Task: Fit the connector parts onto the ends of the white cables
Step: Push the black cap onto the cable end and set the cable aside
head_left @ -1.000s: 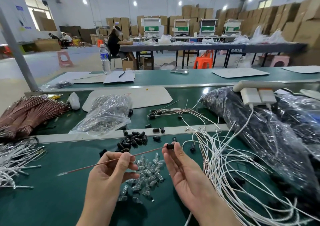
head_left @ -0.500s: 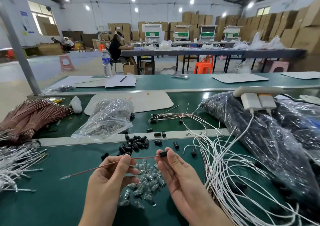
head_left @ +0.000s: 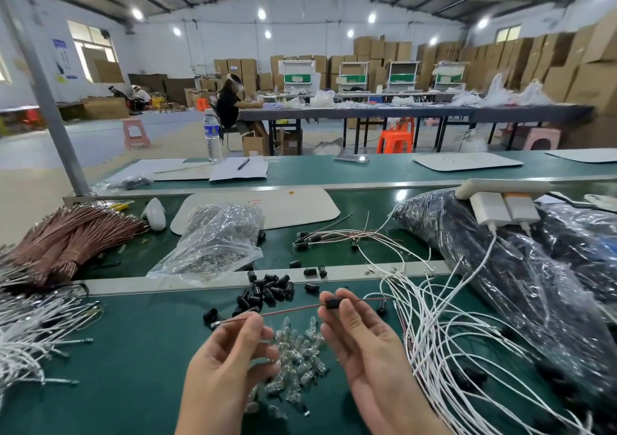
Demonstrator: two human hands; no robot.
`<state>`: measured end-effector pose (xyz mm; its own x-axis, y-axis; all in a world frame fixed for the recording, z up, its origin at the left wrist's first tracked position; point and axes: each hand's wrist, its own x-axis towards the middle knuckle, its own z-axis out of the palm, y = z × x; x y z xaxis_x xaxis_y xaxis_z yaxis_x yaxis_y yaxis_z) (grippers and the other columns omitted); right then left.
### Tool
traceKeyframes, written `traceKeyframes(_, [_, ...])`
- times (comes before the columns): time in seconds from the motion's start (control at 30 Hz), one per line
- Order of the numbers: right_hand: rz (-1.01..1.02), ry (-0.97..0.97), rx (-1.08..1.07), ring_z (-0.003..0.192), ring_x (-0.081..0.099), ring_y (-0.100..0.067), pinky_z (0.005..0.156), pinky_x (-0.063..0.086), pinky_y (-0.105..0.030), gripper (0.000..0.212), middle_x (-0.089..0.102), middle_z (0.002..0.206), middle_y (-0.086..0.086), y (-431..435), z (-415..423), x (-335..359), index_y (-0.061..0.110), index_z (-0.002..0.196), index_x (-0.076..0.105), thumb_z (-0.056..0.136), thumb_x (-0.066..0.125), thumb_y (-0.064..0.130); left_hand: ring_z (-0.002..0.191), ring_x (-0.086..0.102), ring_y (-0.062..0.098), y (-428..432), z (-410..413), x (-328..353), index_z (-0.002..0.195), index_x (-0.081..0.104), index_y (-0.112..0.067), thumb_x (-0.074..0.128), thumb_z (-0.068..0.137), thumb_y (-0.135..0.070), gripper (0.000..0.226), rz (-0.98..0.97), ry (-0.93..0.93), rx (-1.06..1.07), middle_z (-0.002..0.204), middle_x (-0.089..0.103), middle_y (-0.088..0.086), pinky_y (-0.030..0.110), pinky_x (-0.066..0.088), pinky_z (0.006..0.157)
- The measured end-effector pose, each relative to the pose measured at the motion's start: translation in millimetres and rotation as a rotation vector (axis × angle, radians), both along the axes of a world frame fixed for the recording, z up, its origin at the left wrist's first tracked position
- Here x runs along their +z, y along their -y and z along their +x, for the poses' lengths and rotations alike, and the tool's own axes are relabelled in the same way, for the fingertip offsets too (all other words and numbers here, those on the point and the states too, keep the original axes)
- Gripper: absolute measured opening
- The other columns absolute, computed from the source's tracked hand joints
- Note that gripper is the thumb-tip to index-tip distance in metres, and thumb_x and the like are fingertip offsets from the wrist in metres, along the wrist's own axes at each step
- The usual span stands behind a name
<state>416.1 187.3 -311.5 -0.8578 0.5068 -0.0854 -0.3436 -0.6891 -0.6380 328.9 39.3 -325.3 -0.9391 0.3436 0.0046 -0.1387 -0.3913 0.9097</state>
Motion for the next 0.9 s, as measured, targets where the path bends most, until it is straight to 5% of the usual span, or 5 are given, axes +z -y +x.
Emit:
traceKeyframes(0.23, [0.158, 0.044, 0.107, 0.090, 0.074, -0.029, 0.072, 0.061, -0.031, 0.032, 0.074, 0.109, -0.021, 21, -2, -1, 0.001, 0.104, 0.070, 0.073, 0.073, 0.010, 0.055, 0.067, 0.021, -11, 11, 0, 0.087, 0.073, -0.007, 0.073, 0.068, -0.025, 0.025, -0.066, 0.008, -0.038, 0.078, 0.073, 0.018, 0.028, 0.053, 0.045])
traceKeyframes(0.43, [0.151, -0.082, -0.123, 0.097, 0.073, -0.029, 0.078, 0.060, -0.030, 0.020, 0.074, 0.110, -0.018, 2, 10, 21, 0.010, 0.100, 0.076, 0.083, 0.067, 0.014, 0.046, 0.059, 0.021, -13, 23, 11, 0.096, 0.072, -0.012, 0.071, 0.079, -0.022, 0.020, -0.276, -0.140, -0.107, 0.069, 0.070, 0.013, 0.026, 0.047, 0.039])
traceKeyframes(0.67, [0.060, -0.113, -0.409, 0.100, 0.073, -0.023, 0.091, 0.054, -0.037, 0.024, 0.074, 0.105, -0.008, -59, 52, 42, 0.013, 0.118, 0.065, 0.102, 0.047, 0.008, 0.064, 0.065, 0.005, -86, 46, 25, 0.092, 0.065, -0.024, 0.054, 0.101, -0.032, 0.016, -0.920, -0.658, -0.386, 0.081, 0.070, -0.009, 0.019, 0.051, 0.061])
traceKeyframes(0.77, [0.080, -0.045, -0.453, 0.098, 0.073, -0.022, 0.092, 0.052, -0.038, 0.026, 0.074, 0.103, -0.007, -69, 70, 33, 0.015, 0.116, 0.065, 0.104, 0.043, 0.007, 0.070, 0.067, 0.024, -127, 57, 33, 0.084, 0.062, -0.009, 0.052, 0.102, -0.034, 0.033, -1.150, -0.714, -0.466, 0.080, 0.069, 0.003, 0.036, 0.059, 0.075])
traceKeyframes(0.9, [0.143, 0.142, -0.479, 0.092, 0.074, -0.023, 0.082, 0.055, -0.038, 0.026, 0.072, 0.108, -0.011, -69, 80, 7, 0.015, 0.116, 0.065, 0.106, 0.042, 0.007, 0.072, 0.063, 0.026, -155, 53, 32, 0.074, 0.048, -0.012, 0.057, 0.100, -0.033, 0.034, -1.357, -0.653, -0.534, 0.072, 0.058, 0.003, 0.044, 0.060, 0.084])
